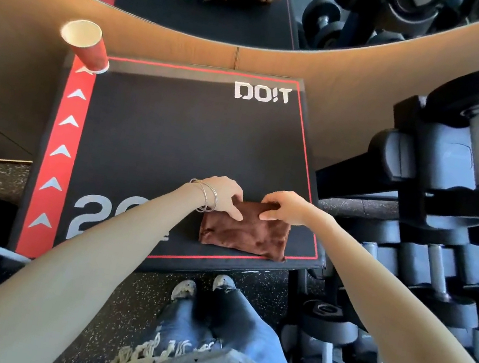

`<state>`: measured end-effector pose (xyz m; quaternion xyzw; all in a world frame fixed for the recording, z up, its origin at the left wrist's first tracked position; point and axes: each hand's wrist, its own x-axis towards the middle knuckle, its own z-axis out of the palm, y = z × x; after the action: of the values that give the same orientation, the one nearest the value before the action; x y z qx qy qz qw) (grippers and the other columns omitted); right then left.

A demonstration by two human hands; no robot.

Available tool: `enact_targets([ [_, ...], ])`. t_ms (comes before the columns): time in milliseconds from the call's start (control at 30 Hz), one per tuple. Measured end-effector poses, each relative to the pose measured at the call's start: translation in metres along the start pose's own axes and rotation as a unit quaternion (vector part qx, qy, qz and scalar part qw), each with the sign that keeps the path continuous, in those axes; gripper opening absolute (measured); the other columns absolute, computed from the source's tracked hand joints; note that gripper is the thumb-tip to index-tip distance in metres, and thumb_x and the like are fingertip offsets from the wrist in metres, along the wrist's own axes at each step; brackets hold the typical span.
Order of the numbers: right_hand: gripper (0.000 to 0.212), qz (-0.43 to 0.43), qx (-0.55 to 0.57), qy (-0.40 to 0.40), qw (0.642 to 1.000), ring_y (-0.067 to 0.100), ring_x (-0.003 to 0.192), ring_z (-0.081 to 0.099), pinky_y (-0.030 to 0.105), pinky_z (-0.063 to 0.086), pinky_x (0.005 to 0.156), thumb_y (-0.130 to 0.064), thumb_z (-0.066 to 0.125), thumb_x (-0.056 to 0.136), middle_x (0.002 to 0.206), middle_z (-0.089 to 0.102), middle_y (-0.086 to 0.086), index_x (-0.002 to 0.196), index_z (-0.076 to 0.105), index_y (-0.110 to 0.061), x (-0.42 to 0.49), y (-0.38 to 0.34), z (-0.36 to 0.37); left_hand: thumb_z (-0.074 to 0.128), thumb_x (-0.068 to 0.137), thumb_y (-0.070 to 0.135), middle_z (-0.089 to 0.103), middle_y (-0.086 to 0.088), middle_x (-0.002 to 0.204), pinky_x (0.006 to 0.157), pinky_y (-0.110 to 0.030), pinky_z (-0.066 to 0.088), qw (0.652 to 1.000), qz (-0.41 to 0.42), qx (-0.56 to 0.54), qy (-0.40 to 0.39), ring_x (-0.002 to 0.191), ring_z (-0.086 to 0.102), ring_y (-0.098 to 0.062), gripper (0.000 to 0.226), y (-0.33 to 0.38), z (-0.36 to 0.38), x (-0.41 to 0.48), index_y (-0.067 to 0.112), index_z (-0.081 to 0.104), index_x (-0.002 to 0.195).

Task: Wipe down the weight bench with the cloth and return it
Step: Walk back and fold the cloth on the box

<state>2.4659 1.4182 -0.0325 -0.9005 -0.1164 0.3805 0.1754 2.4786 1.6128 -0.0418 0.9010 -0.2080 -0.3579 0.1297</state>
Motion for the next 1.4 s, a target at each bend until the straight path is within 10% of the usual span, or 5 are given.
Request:
enact_targets([
  [267,0.042,0.081,-0.104,0.092,0.987,0.031,0.107,0.056,0.046,0.032,0.098,-0.048,0.056,0.089,0.115,0.062,0.008,0.121,0.049,-0.021,0.009,0.000,0.012,0.062,0.080,0.056,0.061,-0.004,0.120,0.085,-0.035,0.044,0.993,-0.078,0.086,0.015,0.109,0.058,-0.027,0.052,0.009,-0.009,0.011,0.019,0.059,0.116],
  [833,0.040,0.048,-0.052,0.083,0.994,0.027,0.108,0.054,0.036,0.043,0.082,-0.036,0.063,0.088,0.119,0.057,0.005,0.122,0.049,-0.020,-0.003,0.009,0.001,0.074,0.075,0.038,0.063,-0.006,0.110,0.078,-0.030,0.042,0.997,-0.032,-0.058,0.042,0.097,0.056,-0.025,0.047,-0.015,-0.007,0.009,0.016,0.058,0.113],
  [1100,0.039,0.095,-0.107,0.098,0.985,0.029,0.109,0.054,0.038,0.041,0.088,-0.036,0.059,0.090,0.121,0.054,0.007,0.125,0.050,-0.019,-0.008,0.004,0.004,0.061,0.078,0.060,0.053,-0.006,0.121,0.092,-0.038,0.039,0.980,-0.116,0.120,0.110,0.117,0.048,-0.027,0.061,-0.004,-0.003,0.005,0.014,0.054,0.118],
  [1267,0.031,0.025,-0.106,0.243,0.964,0.030,0.112,0.042,0.040,0.047,0.083,-0.001,0.050,0.089,0.125,0.044,0.012,0.119,0.053,-0.005,-0.024,-0.009,0.026,0.060,0.087,0.031,0.049,-0.005,0.131,0.095,-0.036,0.040,0.962,0.041,0.187,0.197,0.120,0.044,-0.024,0.042,0.004,-0.002,-0.006,0.014,0.052,0.125],
  [1400,0.045,-0.016,-0.046,0.205,0.977,0.024,0.135,0.031,0.035,0.035,0.107,-0.013,0.047,0.096,0.147,0.034,0.009,0.140,0.041,-0.008,-0.043,-0.009,0.067,0.048,0.094,0.034,0.031,-0.007,0.152,0.115,-0.032,0.018,0.968,0.121,0.162,0.152,0.141,0.025,-0.023,0.054,0.000,0.038,-0.027,0.013,0.036,0.143],
])
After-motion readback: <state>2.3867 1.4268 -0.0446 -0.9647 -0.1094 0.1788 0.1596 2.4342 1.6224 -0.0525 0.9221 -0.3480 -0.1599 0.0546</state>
